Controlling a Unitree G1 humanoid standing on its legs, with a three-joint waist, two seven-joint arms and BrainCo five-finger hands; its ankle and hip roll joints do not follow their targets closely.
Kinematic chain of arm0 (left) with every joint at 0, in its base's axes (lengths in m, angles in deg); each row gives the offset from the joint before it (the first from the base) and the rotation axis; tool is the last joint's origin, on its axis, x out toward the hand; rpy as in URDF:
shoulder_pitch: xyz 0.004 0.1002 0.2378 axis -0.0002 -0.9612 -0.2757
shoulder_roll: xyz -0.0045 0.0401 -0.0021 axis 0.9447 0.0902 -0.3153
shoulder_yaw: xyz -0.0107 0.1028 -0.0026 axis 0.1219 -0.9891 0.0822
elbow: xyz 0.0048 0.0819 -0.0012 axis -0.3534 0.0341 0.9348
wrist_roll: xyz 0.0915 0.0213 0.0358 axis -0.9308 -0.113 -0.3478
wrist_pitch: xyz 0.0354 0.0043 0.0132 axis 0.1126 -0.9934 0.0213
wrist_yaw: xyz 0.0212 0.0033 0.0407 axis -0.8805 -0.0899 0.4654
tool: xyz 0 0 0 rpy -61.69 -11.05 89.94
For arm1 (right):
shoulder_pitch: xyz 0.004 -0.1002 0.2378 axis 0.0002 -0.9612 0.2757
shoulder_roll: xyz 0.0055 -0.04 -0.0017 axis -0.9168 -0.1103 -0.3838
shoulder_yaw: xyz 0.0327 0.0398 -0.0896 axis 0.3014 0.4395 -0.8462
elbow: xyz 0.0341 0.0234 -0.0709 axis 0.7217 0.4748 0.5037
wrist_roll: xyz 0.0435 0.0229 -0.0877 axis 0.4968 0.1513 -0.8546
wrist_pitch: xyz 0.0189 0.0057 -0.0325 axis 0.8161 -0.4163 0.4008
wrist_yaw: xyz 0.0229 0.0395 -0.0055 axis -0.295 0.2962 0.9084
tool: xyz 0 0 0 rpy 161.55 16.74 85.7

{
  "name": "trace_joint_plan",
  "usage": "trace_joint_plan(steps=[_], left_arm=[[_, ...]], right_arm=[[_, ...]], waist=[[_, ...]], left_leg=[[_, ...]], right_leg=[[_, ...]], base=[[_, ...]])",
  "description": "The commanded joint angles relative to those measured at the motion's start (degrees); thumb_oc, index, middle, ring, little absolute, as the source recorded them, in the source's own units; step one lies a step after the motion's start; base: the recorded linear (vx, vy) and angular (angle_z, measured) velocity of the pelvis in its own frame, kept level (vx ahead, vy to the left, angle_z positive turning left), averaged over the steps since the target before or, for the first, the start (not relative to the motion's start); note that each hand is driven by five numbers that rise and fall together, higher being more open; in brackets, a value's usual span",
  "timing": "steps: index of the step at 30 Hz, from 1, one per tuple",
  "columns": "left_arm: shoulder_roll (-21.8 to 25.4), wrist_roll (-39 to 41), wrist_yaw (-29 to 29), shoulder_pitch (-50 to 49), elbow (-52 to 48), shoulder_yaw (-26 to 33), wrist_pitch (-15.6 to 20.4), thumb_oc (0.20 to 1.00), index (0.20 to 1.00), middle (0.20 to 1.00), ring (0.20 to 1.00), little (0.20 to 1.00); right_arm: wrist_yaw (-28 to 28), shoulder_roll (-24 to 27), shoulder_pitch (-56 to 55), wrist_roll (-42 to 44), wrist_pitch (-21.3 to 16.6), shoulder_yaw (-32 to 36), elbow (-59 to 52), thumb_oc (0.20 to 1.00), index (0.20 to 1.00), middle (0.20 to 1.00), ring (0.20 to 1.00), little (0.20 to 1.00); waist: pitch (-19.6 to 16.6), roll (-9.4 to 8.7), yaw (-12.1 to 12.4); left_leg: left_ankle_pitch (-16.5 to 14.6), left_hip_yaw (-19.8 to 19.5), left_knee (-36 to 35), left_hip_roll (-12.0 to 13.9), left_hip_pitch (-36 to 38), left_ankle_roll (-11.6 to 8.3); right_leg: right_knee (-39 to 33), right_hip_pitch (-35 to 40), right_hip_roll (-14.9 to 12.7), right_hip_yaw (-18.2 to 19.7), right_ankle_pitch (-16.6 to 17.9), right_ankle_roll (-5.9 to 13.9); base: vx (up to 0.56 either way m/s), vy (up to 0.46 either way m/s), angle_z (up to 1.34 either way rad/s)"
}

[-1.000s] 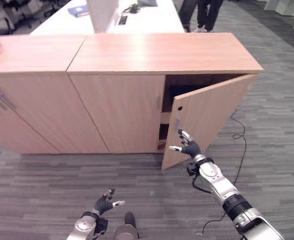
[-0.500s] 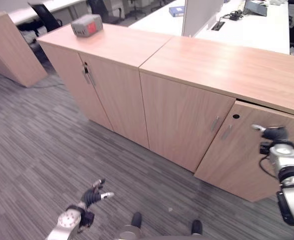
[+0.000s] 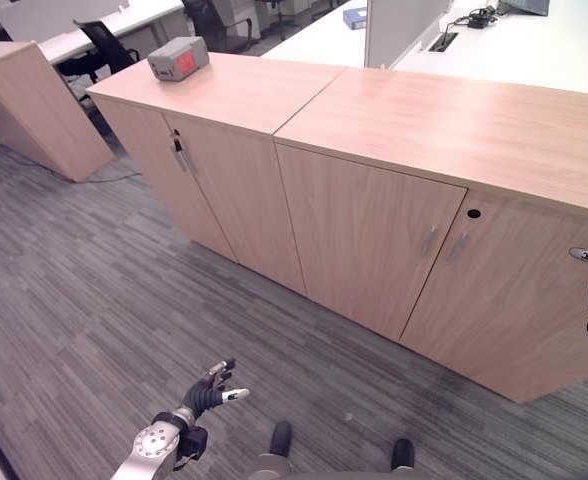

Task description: Put the empty folder in the office cabinet

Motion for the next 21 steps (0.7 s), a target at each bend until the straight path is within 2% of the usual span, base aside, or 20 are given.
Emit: trace_joint_plan(steps=[1,5,6,7,10,11,12,13,14,17,18,21], left_arm=[[3.17,1.81,0.23,2.18,-2.42,-1.03,1.97,1.0,1.0,1.0,1.0,1.0],[2.25,1.44,0.81,2.08,-1.61,-0.99,1.89,1.0,1.0,1.0,1.0,1.0],[-0.41,1.05,2.09,1.96,0.36,0.31,1.56,1.0,1.0,1.0,1.0,1.0],[-0.27,1.0,2.1,1.83,0.44,0.24,1.62,1.0,1.0,1.0,1.0,1.0],[-2.82,-0.32,3.52,0.85,2.53,3.22,1.25,1.0,1.0,1.0,1.0,1.0],[-4.21,-1.3,3.87,0.09,3.87,4.85,1.1,1.0,1.0,1.0,1.0,1.0],[-4.14,-1.31,3.87,-0.03,3.9,4.78,1.11,1.0,1.0,1.0,1.0,1.0],[-5.19,-2.35,3.86,-0.22,5.23,5.79,0.88,1.0,1.0,1.0,1.0,1.0],[-5.14,-2.37,3.86,-0.3,5.27,5.73,0.93,1.0,1.0,1.0,1.0,1.0],[-5.78,-4.31,3.46,-0.64,7.2,6.75,0.7,1.0,1.0,1.0,1.0,1.0],[-5.94,-5.9,3.75,0.08,9.74,6.9,0.72,1.0,1.0,1.0,1.0,1.0],[-5.92,-6.6,3.88,0.82,11.21,7.09,0.57,1.0,1.0,1.0,1.0,1.0]], right_arm=[[0.98,1.22,13.15,0.84,-6.14,-3.23,-2.78,1.0,1.0,1.0,1.0,1.0],[1.43,-2.51,9.88,2.35,-6.85,-1.74,-4.9,1.0,1.0,1.0,1.0,1.0],[2.89,-9.87,0.7,3.07,-8.69,1.29,-14.58,1.0,1.0,1.0,1.0,1.0],[3.17,-10.04,-0.05,2.89,-8.46,1.71,-15.27,1.0,1.0,1.0,1.0,1.0],[3.88,-18.73,-15.88,-1.85,-9.49,5.06,-32.69,1.0,1.0,1.0,1.0,1.0],[3.95,-22.44,-25.05,-6.3,-9.33,7.49,-39.98,1.0,1.0,1.0,1.0,1.0],[3.99,-22.53,-25.36,-6.39,-9.21,7.57,-40.22,1.0,1.0,1.0,1.0,1.0],[2.53,-26.72,-32.84,-8.9,-8.76,8.21,-42.23,1.0,1.0,1.0,1.0,1.0],[2.55,-26.81,-33.13,-8.99,-8.66,8.29,-42.48,1.0,1.0,1.0,1.0,1.0],[0.84,-30.86,-40.13,-12.4,-7.3,8.23,-41.25,1.0,1.0,1.0,1.0,1.0],[0.11,-33.1,-42.98,-13.6,-6.54,8.1,-39.0,1.0,1.0,1.0,1.0,1.0],[-0.82,-34.27,-44.77,-15.0,-5.83,7.43,-36.58,1.0,1.0,1.0,1.0,1.0]], waist=[[0.12,-3.67,4.26],[0.29,-3.81,3.74],[0.89,-3.81,1.83],[0.75,-3.97,1.94],[0.95,-4.25,-0.65],[0.63,-4.83,-1.64],[0.39,-4.82,-1.39],[0.34,-5.26,-2.71],[0.23,-5.33,-2.38],[-0.23,-6.15,-3.98],[-0.32,-6.7,-5.36],[-0.09,-7.37,-6.22]], left_leg=[[1.41,0.39,-4.98,3.33,7.08,-3.48],[1.22,1.09,-4.98,3.59,7.67,-3.28],[0.71,2.62,-4.76,3.72,8.26,-2.75],[0.69,2.69,-4.78,3.72,8.34,-2.73],[-1.16,5.18,-4.73,3.88,9.82,-1.6],[-1.77,7.04,-4.8,3.67,10.66,-0.72],[-2.41,7.33,-4.83,3.85,11.03,-0.77],[-3.56,9.72,-4.84,3.66,12.19,0.08],[-3.61,10.03,-4.86,3.63,12.33,0.11],[-5.2,12.98,-4.98,2.67,14.06,1.53],[-5.96,14.48,-4.98,1.52,14.81,2.36],[-6.62,15.89,-4.98,0.32,15.32,3.11]], right_leg=[[0.65,6.75,1.16,-1.38,-7.76,4.02],[0.64,7.26,1.41,-1.26,-7.93,3.88],[0.83,7.02,1.26,-0.56,-7.59,3.9],[0.82,7.06,1.25,-0.49,-7.59,3.91],[1.43,6.18,1.08,1.86,-6.98,3.91],[2.56,4.71,0.65,3.47,-6.18,4.02],[2.47,4.97,0.81,3.65,-6.7,4.11],[3.87,3.32,0.45,5.18,-6.1,4.5],[4.01,3.17,0.44,5.49,-6.15,4.53],[5.46,1.24,-0.52,7.71,-5.07,5.44],[6.28,0.13,-1.56,9.03,-4.05,6.33],[6.74,-0.87,-2.53,9.95,-3.02,7.26]], base=[[0.02,-0.025,-0.15],[0.01,0.022,0.24],[-0.01,0.073,-0.17],[0.0,0.107,-0.34],[0.0,0.108,-0.16],[0.01,0.119,-0.51],[-0.03,0.196,-0.83],[0.01,0.114,-0.72],[-0.08,0.177,-0.92],[-0.03,0.198,-0.77],[-0.07,0.216,-0.31],[-0.07,0.168,-0.61]])
